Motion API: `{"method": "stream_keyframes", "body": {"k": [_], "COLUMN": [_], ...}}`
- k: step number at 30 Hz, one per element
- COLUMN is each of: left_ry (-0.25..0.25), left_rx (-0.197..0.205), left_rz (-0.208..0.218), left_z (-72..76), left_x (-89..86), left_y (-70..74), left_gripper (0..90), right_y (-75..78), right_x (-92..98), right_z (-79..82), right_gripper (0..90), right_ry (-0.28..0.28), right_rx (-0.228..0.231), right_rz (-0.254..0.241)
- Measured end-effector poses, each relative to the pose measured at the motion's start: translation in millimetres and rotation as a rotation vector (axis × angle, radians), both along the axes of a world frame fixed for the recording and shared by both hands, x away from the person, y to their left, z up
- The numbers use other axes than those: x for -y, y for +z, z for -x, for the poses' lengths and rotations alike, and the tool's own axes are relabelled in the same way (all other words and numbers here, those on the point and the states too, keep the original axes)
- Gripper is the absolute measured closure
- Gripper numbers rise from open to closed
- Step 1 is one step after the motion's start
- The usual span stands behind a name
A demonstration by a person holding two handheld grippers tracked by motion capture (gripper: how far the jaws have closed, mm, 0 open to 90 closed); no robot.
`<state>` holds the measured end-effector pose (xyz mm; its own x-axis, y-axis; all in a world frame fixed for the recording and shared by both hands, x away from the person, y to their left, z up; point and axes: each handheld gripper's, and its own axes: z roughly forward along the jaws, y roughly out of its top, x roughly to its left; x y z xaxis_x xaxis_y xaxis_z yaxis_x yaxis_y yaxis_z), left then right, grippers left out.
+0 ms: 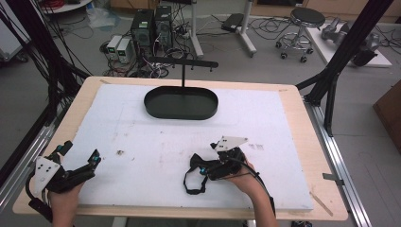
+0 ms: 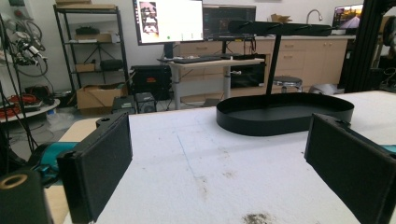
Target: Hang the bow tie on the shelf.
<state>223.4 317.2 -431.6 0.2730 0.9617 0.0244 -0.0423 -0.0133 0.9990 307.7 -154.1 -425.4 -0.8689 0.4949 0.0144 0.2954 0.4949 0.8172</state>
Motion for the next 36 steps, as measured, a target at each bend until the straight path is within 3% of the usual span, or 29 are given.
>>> {"method": "stream_keyframes", "body": {"k": [1, 9, 16, 18, 20, 28, 34, 36], "left_ry": [0.000, -0.002, 0.002, 0.003, 0.003, 0.003, 0.003, 0.003], "left_rx": [0.000, 0.001, 0.002, 0.001, 0.002, 0.001, 0.000, 0.000], "left_rz": [0.000, 0.002, 0.008, 0.008, 0.010, 0.009, 0.007, 0.007], "left_z": [0.0, -0.5, -0.3, -0.2, -0.4, -0.7, -0.6, -0.5], "left_x": [-0.1, -0.1, -1.0, -1.3, -1.2, -0.9, -0.8, -0.7], "left_y": [0.0, -0.3, -0.3, -0.4, -0.6, -1.1, -1.4, -1.4], "left_gripper": [8.1, 8.1, 8.1, 8.1, 8.1, 8.1, 8.1, 8.1], "right_y": [-2.7, -10.4, -15.9, -15.3, -14.0, -14.6, -16.9, -16.8], "right_x": [-2.6, -9.7, -14.0, -13.8, -12.9, -15.5, -18.2, -19.5], "right_z": [-1.6, -5.1, -6.7, -6.6, -6.7, 4.0, 14.4, 20.2], "right_gripper": [25.5, 28.4, 46.3, 49.2, 58.1, 74.2, 76.3, 76.6], "right_ry": [-0.001, -0.013, -0.007, -0.014, -0.023, -0.038, -0.055, -0.064], "right_rx": [-0.008, -0.054, -0.129, -0.132, -0.154, -0.071, 0.011, 0.080], "right_rz": [0.036, 0.099, 0.151, 0.150, 0.143, 0.181, 0.198, 0.222]}}
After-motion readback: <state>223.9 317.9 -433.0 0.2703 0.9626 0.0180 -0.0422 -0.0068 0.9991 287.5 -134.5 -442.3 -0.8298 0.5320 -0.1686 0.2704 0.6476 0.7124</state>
